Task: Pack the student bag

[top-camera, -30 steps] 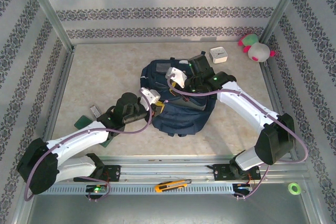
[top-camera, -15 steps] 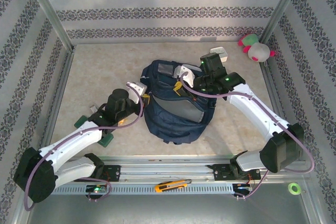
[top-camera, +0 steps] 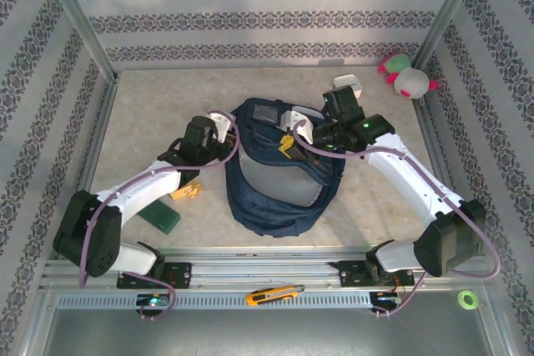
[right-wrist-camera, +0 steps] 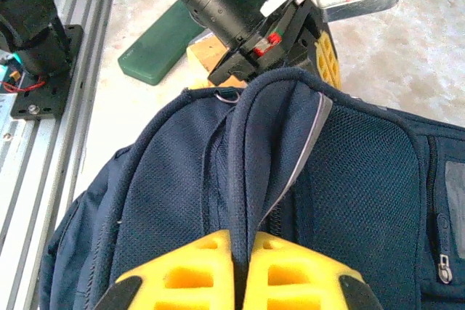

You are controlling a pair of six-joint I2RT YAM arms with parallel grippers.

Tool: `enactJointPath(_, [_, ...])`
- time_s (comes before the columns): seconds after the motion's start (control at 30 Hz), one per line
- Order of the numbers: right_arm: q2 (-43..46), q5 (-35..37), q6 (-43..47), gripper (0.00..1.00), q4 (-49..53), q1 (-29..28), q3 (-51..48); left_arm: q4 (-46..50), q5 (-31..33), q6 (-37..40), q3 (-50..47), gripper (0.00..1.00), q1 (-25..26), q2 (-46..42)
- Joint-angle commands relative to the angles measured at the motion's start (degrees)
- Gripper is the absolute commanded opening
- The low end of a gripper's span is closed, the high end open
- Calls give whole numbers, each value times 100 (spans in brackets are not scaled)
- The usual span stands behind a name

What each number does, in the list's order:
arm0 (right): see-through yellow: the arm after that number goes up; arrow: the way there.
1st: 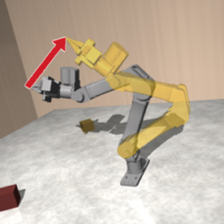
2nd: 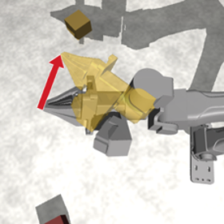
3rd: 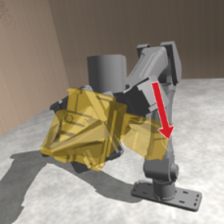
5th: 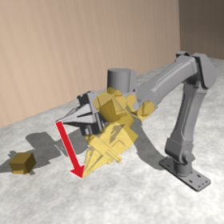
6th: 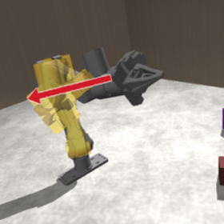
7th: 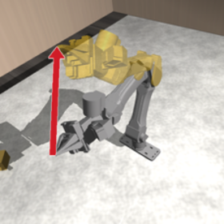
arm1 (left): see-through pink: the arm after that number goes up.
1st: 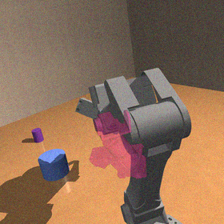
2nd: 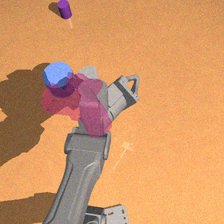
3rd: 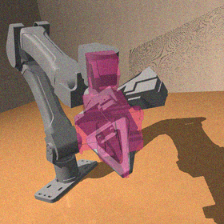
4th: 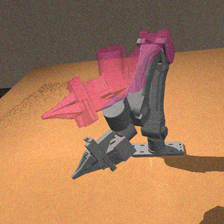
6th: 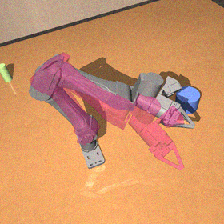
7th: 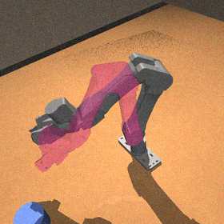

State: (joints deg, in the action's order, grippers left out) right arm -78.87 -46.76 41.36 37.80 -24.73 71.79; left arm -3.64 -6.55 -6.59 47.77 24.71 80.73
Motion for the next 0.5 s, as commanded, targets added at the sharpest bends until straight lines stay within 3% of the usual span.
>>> enactJointPath(0.0, [395,-217,116,0,-139,-8,232,127,526,-410,61,39,-357,5])
enactJointPath(0.03, [367,-26,147,0,-214,-8,230,156,473,-500,46,51,-353,-114])
enactJointPath(0.13, [148,277,280,0,-292,-8,336,553,539,-764,62,62,-353,-490])
enactJointPath(0.27, [-256,142,364,0,-291,-18,591,1525,652,-979,140,68,-444,-1010])
enactJointPath(0.47, [-677,149,320,0,-479,-135,808,3198,1228,-1944,104,70,-873,-1662])
